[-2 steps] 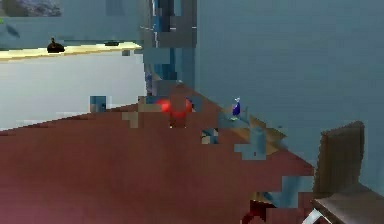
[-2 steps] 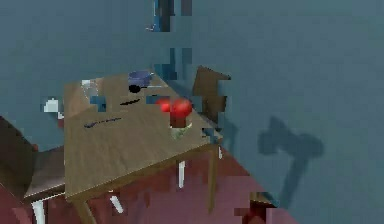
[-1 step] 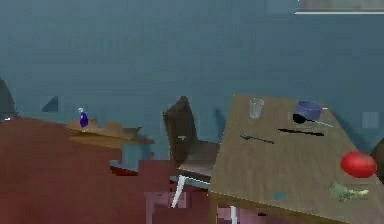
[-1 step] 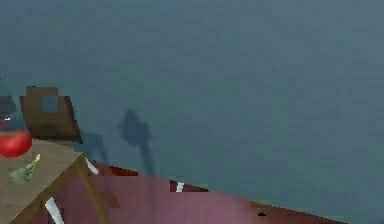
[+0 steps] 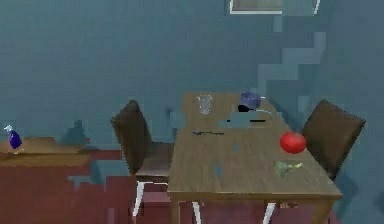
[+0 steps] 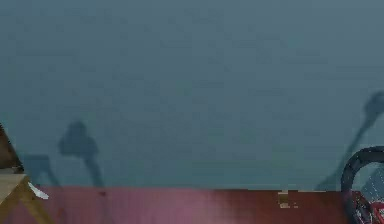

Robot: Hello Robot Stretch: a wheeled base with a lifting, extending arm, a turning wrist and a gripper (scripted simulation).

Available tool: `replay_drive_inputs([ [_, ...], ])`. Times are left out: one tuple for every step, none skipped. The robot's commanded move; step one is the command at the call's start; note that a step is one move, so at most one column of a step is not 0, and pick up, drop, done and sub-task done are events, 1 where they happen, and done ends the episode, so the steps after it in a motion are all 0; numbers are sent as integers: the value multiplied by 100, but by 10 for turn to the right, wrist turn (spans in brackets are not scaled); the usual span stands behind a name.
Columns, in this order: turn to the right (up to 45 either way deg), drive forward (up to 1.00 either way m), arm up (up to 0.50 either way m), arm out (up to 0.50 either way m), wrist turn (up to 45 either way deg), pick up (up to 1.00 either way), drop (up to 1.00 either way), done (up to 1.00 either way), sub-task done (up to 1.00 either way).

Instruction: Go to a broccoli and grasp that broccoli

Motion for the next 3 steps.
replay_drive_inputs([
  [0, 40, 0, 0, 0, 0, 0, 0, 0],
  [-360, 0, 0, 0, 0, 0, 0, 0, 0],
  [0, 0, 50, 0, 0, 0, 0, 0, 0],
])
